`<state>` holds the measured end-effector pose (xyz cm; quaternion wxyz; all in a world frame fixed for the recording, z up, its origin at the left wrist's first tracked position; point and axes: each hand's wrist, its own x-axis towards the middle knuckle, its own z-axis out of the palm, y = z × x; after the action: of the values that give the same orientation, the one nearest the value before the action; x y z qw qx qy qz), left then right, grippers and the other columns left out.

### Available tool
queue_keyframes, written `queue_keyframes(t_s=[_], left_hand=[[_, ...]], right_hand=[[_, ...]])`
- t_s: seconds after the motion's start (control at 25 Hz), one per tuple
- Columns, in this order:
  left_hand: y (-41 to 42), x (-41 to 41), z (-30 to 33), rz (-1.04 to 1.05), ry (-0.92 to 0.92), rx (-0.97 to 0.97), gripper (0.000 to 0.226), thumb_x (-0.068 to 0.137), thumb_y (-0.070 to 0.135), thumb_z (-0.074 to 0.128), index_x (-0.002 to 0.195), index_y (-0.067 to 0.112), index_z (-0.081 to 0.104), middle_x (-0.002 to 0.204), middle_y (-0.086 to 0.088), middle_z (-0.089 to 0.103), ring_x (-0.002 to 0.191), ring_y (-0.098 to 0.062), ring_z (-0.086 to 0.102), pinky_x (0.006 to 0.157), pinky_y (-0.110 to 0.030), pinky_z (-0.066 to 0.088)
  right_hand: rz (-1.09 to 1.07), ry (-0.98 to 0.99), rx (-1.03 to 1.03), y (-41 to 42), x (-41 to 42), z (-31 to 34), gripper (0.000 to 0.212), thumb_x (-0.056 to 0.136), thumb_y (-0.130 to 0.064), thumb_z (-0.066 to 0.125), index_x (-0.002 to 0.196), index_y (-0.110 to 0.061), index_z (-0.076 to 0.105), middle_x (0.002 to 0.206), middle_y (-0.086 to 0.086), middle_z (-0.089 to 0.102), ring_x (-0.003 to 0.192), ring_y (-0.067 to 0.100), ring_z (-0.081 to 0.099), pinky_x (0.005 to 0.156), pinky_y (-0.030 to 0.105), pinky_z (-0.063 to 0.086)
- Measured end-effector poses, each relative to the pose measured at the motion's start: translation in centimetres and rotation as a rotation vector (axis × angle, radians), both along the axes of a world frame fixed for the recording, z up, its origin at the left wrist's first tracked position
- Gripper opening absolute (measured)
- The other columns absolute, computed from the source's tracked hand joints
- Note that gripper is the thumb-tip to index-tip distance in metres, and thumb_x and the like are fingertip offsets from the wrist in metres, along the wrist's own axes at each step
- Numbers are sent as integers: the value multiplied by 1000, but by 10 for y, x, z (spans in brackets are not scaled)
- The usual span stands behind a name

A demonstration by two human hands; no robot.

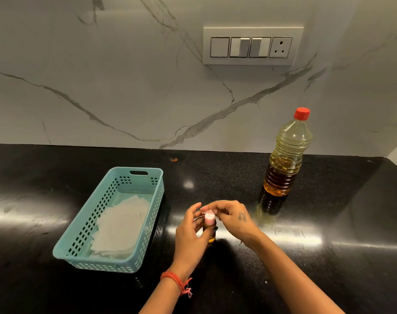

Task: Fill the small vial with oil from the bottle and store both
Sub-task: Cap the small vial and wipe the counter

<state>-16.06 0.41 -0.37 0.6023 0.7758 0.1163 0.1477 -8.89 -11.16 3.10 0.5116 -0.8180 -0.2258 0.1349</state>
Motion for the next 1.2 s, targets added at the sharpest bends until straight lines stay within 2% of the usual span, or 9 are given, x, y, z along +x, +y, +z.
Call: queue_keyframes(t_s=[0.2,0.32,0.44,0.52,0.64,0.76,0.84,0.96,1.2], left_hand=[[-1,2,-2,24,-13,23,52,76,9,72,120,26,49,102,16,62,97,7,61,82,-10,48],[-1,2,-3,22,-21,28,50,76,10,73,118,24,51,103,15,63,98,8,60,83,-11,48],[-2,0,-8,16,-28,75,44,74,13,74,111,29,56,107,12,65,100,5,60,89,-18,49],[-2,-2,-11,8,-27,115,44,73,18,75,107,38,57,108,17,63,104,2,59,91,-20,47],[-1,-7,-15,-3,-4,102,50,73,18,76,108,44,53,111,21,60,108,3,56,93,-17,43],[1,-12,-21,5,6,73,54,74,5,72,110,41,53,114,14,62,109,1,57,94,-19,45],[2,-14,-24,4,13,65,56,75,-1,69,108,42,54,111,13,64,104,3,60,90,-17,47],[1,-14,-27,5,33,90,53,77,-4,64,111,36,59,103,14,66,97,7,62,85,-11,48],[-2,-11,-30,1,21,92,53,80,-2,62,108,43,56,103,16,67,98,9,60,87,-13,47]], right_hand=[[-229,-108,-67,0,-19,-12,28,85,-2,59,98,-22,74,90,-7,72,81,3,63,65,5,44],[-416,-201,54,1,-45,-30,28,82,-7,66,101,-27,72,90,-12,71,82,-1,65,72,12,50],[-580,-114,183,-5,-53,-44,31,81,-6,67,105,-25,70,94,-8,71,82,2,66,73,10,50],[-587,-10,197,-7,-55,-51,34,85,-7,60,107,-31,69,97,-8,69,82,4,66,73,14,52],[-597,147,251,-9,-55,-57,31,88,-5,52,88,-28,73,94,-4,66,79,10,66,68,27,57],[-588,96,138,-12,-57,-58,17,83,-16,64,71,-26,71,85,-5,64,79,10,61,71,25,51],[-523,12,-9,-12,-60,-57,4,79,-25,70,80,-29,70,86,-7,59,80,6,56,66,12,40],[-430,-28,-81,-7,-60,-60,37,76,-24,74,109,-35,61,88,-9,48,81,1,48,65,9,37],[-467,-152,-67,4,-52,-66,35,77,-21,73,111,-24,67,81,-10,45,75,4,49,63,6,36]])
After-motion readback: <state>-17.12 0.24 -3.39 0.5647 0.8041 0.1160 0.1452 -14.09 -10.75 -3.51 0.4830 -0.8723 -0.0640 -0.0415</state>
